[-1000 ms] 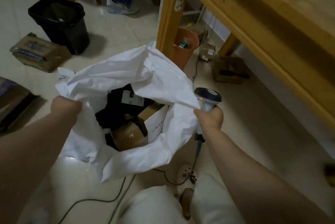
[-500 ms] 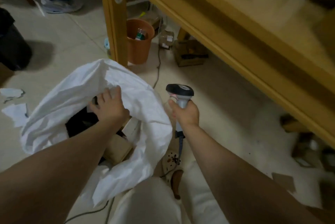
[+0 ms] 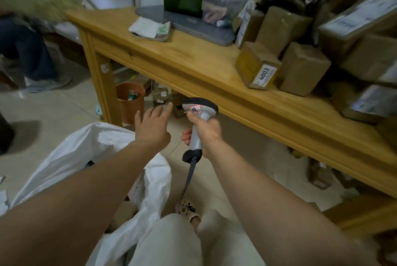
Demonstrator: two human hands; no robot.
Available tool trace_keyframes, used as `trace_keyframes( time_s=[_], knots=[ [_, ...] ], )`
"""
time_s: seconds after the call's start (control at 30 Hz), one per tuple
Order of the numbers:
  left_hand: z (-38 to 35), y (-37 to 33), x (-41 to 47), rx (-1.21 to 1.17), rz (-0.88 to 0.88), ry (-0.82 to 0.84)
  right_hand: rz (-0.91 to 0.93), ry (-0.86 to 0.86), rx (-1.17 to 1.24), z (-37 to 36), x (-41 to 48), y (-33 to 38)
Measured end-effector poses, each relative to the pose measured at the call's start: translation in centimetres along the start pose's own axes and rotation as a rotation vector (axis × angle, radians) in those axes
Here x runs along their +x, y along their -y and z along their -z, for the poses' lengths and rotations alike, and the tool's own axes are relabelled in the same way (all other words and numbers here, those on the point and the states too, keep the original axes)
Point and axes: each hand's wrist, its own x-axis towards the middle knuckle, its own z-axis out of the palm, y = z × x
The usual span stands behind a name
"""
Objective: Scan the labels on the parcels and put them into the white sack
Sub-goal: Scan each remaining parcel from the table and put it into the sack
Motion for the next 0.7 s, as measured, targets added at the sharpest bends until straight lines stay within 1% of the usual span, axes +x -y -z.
trace_keyframes(
  time_s=[0.17,0.27,0.37,0.47,0.57,0.7],
  knots=[
    [5.2,-4.3,-1.6,-0.036,-0.079,-0.104,-0.134,0.062,0.33,3.8,-5.2,4.5],
    [8.3,-7.3,-2.4,-0.013,-0.155,-0.181,-0.126,0.067,0.438,6.8,-7.8,6.6],
    [11.3,-10.7,-2.7,-0.023,-0.227,-0.215,-0.063,0.003,0.435,10.1,-10.2,8.1],
    [13.1,-14.7,-2.9,-0.065,-0.3,-0.193,0.001,-0.082,0.392,14.2,-11.8,9.1],
    [14.0,-17.6,-2.3,-0.137,-0.36,-0.163,0.032,-0.098,0.373,17.6,-12.7,10.0],
    [14.6,-20.7,0.1,-0.28,-0.308,-0.128,0.059,-0.112,0.354,20.4,-12.4,10.8]
  ],
)
